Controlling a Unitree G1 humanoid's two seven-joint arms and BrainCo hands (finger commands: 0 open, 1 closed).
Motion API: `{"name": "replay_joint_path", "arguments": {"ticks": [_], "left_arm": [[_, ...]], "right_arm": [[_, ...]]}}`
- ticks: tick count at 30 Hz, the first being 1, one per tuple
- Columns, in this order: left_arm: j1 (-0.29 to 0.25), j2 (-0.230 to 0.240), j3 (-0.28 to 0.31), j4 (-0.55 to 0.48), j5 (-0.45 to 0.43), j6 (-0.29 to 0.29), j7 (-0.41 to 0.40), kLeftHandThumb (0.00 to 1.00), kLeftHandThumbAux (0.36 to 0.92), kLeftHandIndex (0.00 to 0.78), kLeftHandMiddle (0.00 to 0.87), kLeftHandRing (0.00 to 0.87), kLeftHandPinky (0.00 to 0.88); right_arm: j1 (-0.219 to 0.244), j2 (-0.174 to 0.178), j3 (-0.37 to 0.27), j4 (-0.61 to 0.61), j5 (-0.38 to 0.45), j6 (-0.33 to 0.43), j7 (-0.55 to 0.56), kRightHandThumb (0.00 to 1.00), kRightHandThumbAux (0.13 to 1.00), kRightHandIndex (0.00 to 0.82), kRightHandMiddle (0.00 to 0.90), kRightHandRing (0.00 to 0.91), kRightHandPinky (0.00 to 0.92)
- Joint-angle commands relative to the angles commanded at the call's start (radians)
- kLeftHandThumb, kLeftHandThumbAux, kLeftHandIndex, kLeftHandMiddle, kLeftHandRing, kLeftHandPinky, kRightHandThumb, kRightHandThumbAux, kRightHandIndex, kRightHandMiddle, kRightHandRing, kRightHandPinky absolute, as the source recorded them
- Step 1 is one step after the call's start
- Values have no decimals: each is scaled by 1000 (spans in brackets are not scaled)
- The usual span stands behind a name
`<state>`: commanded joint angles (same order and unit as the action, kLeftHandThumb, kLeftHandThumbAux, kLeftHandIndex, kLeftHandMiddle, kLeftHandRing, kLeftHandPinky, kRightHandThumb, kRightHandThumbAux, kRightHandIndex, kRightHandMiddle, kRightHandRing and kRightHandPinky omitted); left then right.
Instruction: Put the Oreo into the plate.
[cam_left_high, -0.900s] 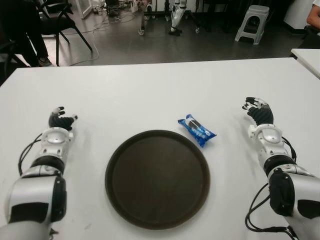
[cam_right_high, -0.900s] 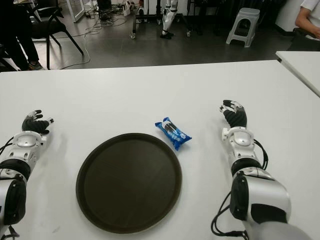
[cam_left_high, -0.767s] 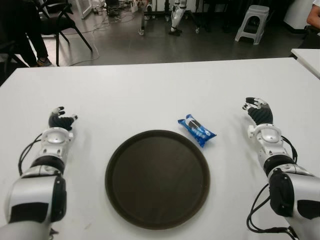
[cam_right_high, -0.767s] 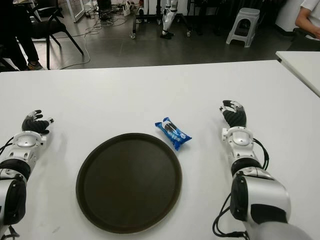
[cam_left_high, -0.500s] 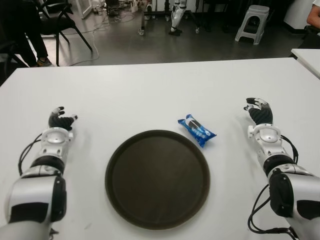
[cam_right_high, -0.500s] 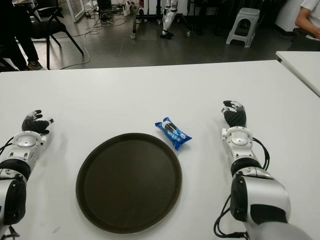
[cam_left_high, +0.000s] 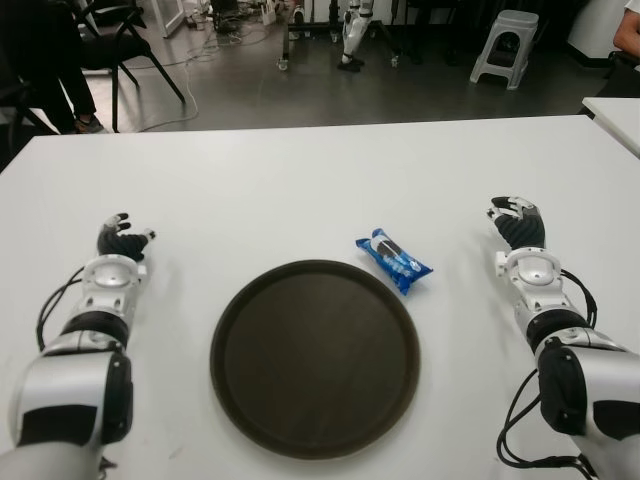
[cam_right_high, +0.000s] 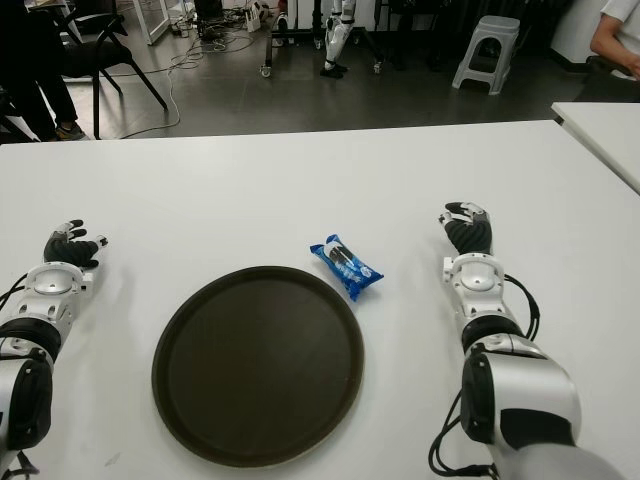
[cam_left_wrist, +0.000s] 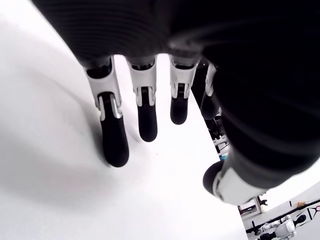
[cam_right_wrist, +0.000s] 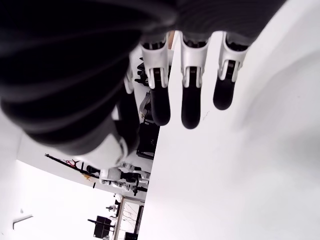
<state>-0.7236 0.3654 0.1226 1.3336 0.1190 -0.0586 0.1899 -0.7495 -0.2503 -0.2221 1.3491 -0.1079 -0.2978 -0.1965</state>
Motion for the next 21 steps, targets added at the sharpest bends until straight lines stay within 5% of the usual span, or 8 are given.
{"name": "replay_joint_path", "arguments": {"ticks": [21], "left_arm": [[0,0,8,1,-10,1,-2,323,750,92,128,157,163]], "right_arm": [[1,1,18,-1,-6,-8,-21,711,711,421,91,34,28]]}}
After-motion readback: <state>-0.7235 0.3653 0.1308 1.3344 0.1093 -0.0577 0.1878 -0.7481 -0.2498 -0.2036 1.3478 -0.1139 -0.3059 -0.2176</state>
